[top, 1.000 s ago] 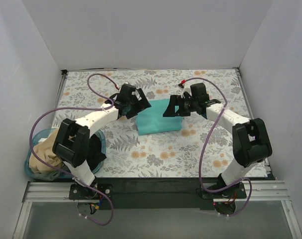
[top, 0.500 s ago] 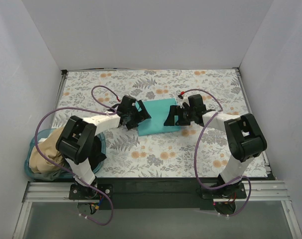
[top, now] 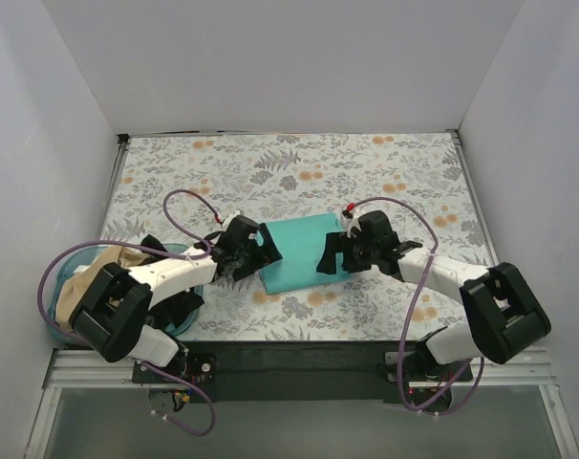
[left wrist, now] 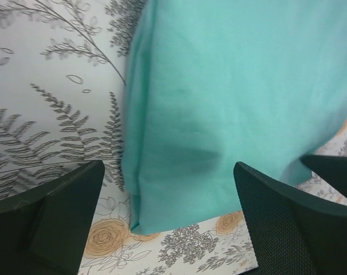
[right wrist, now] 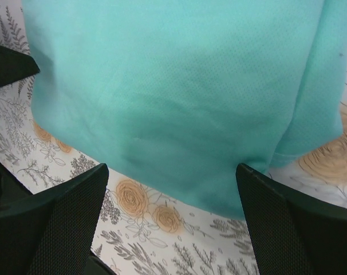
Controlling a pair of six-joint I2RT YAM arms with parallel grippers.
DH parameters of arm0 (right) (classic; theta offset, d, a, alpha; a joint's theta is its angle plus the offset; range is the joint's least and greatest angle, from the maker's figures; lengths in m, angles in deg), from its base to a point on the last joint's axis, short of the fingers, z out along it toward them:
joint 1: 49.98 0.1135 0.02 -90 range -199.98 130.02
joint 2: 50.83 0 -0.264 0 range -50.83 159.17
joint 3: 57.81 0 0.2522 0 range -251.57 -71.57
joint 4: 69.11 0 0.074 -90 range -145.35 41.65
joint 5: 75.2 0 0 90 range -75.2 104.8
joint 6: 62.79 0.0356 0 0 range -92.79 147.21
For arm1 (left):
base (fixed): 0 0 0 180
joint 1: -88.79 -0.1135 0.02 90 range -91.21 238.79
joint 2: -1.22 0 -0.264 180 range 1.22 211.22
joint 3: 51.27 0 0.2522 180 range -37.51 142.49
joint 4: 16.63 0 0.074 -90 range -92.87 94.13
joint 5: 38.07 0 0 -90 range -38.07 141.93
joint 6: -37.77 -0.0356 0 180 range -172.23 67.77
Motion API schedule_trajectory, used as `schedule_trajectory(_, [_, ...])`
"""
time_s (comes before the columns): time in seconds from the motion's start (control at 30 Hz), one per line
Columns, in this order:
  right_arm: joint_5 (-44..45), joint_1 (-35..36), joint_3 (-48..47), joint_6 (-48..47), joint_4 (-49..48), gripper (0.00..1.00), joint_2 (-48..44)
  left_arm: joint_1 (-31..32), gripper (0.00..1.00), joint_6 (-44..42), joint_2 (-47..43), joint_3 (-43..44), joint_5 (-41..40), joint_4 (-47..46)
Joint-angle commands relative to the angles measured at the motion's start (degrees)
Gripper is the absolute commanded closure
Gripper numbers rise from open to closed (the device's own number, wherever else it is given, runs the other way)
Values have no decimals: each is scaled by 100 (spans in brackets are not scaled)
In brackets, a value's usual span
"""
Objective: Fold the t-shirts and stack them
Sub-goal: Fold the tshirt, then neatly place the folded tshirt to the corner
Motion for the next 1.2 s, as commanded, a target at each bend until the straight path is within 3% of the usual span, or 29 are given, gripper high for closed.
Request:
schedule_trajectory(0.0, [580, 74, -51, 102, 855, 2, -716, -15, 4, -7, -389, 410, -677, 682])
schedule_trajectory(0.23, [1521, 136, -217, -284, 1523, 2, -1500, -15, 3, 37, -1100, 394, -652, 1061])
schedule_trajectory(0.4, [1838, 136, -796, -767, 1656, 2, -930, -15, 3, 169, -1593, 96, -774, 1421])
schedule_trajectory(0.6, [2225, 136, -1430, -1049, 1682, 10, 203, -15, 3, 169, -2086, -177, -1056, 1791])
schedule_trajectory(0.83, [2339, 136, -2072, -1129, 1630, 36, 1382, -15, 3, 134, -2464, -590, -1082, 1536])
schedule_trajectory(1.0, [2023, 206, -1862, -1015, 1437, 43, 1743, -23, 3, 134, -2500, -678, -1214, 1501])
schedule_trajectory(1.1, [1970, 259, -1721, -936, 1322, 57, 1778, -23, 3, 169, -2491, -713, -1197, 1501])
schedule_trajectory(1.13, [2005, 268, -1712, -883, 1322, 68, 1804, -15, 3, 178, -2517, -731, -1188, 1492])
schedule_trajectory(1.17, [2101, 259, -1712, -856, 1322, 73, 1857, -15, 3, 187, -2578, -757, -1179, 1484])
